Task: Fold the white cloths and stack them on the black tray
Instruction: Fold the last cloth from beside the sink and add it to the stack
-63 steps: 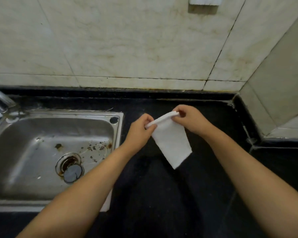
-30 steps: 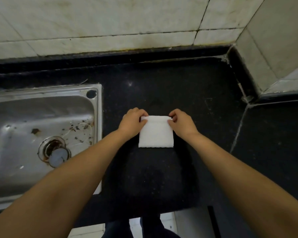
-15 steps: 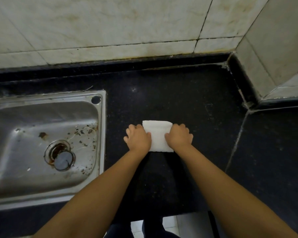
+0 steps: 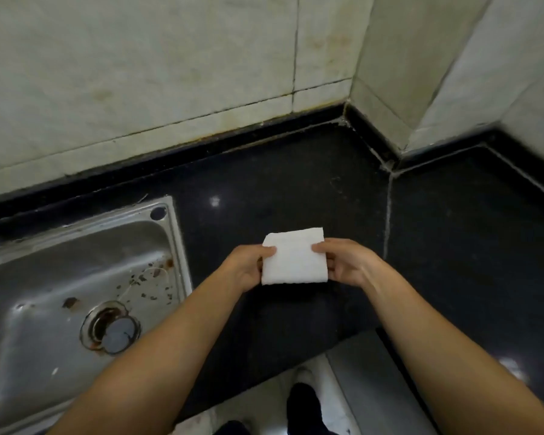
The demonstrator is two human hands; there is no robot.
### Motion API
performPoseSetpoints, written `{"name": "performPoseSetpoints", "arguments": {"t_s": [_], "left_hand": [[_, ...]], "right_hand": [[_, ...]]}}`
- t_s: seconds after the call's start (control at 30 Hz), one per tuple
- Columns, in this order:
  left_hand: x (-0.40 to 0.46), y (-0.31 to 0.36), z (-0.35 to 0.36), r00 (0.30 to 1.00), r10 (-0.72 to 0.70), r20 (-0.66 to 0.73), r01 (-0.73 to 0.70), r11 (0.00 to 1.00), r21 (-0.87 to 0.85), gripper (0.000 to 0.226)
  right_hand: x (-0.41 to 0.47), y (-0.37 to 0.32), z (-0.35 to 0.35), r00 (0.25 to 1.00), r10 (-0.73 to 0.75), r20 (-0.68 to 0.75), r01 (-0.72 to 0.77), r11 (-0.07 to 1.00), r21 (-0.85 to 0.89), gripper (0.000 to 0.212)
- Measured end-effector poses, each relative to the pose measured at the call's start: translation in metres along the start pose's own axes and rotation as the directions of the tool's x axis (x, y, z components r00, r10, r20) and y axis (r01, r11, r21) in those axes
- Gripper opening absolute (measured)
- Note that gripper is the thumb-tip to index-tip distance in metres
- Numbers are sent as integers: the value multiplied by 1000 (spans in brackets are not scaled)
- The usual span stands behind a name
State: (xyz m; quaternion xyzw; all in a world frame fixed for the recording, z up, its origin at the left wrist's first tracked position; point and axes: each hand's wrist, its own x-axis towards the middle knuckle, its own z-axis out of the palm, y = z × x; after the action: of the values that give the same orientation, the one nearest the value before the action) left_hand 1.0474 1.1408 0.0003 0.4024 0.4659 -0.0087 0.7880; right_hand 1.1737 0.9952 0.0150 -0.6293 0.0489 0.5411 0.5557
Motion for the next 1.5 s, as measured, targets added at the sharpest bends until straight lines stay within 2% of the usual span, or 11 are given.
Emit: {"name": "performPoseSetpoints", "arguments": {"t_s": [0.13,0.23,0.3,0.37,0.47,0.6,0.73,0.97,1.13,1.33,1.5], "left_hand": [[-22,-33,10,970,-200,137,178,971,157,31],[-50,-74,18,901,-349,258,269,915,299,18],[-69,-106,23,854,-421,307,286,871,399,17],[-89,-142,31,820,-475,320,282,821,497,23],[-127,-195,56,756,-569,323,256,711,655,22],[-191,-268,101,651,-679,340,130,541,831,16],[-273,-357,148,544,-778,313,9,379,925,18],[-457,-565,208,330,-899,289,-318,182,931,17],[-579,-671,240,192,-953,234,-449,127,884,16],[-675,-753,293,111,-980,168,-558,79,826,19],[-721,-817,366,68,-973,221,-578,142,803,19]], "right_hand": [[-53,67,-22,994,-72,-82,87,977,195,14],[-98,139,-36,974,-108,-199,174,919,353,15],[-131,188,-40,955,-121,-272,235,869,435,20],[-169,238,-44,928,-116,-354,294,812,504,27],[-236,308,-50,848,-99,-521,428,708,562,16],[-329,399,-57,722,-53,-690,579,592,560,15],[-432,490,-63,603,22,-798,698,469,541,15],[-641,665,-67,386,179,-905,831,359,425,20],[-762,752,-67,243,272,-931,896,305,323,16],[-851,817,-97,109,292,-950,946,262,189,15],[-920,851,-181,57,258,-964,939,315,139,14]]}}
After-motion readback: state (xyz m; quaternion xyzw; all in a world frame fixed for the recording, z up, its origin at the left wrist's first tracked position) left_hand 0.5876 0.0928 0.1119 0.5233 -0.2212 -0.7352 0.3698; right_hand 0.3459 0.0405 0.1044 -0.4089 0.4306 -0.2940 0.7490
